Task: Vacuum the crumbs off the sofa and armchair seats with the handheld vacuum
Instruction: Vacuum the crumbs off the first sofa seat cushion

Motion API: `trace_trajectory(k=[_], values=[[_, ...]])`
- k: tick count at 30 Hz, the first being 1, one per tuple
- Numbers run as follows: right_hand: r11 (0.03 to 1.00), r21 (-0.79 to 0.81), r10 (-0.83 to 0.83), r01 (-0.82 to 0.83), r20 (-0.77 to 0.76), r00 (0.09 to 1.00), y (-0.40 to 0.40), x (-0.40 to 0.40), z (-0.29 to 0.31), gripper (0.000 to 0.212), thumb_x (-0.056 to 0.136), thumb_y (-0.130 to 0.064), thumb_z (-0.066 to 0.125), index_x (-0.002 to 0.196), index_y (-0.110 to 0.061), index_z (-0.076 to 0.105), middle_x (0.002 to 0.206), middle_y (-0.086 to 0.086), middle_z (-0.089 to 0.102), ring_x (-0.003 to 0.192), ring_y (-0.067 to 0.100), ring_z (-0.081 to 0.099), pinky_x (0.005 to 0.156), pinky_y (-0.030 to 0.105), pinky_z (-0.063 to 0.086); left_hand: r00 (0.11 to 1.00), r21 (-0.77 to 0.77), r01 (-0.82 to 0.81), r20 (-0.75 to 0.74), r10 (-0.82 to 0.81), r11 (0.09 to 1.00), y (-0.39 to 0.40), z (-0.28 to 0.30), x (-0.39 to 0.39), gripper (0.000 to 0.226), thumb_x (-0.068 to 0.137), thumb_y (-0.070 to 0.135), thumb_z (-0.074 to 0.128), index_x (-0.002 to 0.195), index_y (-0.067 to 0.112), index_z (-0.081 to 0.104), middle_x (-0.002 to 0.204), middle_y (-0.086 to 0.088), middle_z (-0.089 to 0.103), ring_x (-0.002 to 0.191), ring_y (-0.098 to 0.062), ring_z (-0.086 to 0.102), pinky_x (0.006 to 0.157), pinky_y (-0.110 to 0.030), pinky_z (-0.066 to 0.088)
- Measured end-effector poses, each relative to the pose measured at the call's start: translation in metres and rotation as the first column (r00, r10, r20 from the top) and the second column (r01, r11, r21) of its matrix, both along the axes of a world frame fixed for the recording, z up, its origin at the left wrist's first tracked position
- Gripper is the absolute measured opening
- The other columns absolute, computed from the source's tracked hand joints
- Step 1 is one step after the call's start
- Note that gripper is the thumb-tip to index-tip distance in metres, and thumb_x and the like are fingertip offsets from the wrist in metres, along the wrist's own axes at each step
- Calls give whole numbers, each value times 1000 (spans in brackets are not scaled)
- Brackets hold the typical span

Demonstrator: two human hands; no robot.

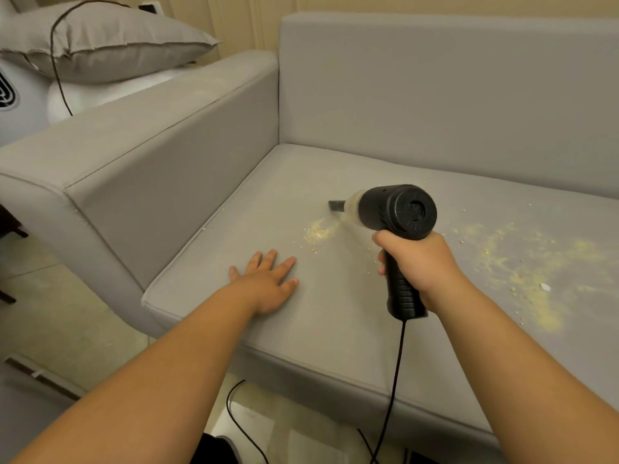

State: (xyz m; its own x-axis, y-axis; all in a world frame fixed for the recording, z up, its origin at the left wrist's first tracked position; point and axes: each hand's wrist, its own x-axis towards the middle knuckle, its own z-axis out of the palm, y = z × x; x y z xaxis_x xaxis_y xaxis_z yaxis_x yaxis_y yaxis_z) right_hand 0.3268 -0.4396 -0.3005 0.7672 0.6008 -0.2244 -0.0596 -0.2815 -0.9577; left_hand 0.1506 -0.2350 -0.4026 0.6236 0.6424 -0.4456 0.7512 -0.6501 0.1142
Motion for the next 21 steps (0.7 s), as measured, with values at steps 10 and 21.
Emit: trace_trajectory(k=[10,21], values=[[1000,-4,-25,25,-73,997,-28,-5,-13,13,87,-17,75,96,-9,71,75,11,72,63,21,70,70,39,60,998,-15,62,-15,-62,998,-31,2,-2,62,103,68,18,159,54,-4,171,10,-17,159,-21,-13,121,-68,0],[1000,-2,-26,26,-6,1000,-21,-11,-17,13,85,-17,76,90,-6,73,67,8,71,62,24,69,70,38,59,997,-21,81,-18,-81,997,-33,4,-5,63,103,68,19,160,54,-4,171,11,-17,159,-20,-12,122,-66,1]])
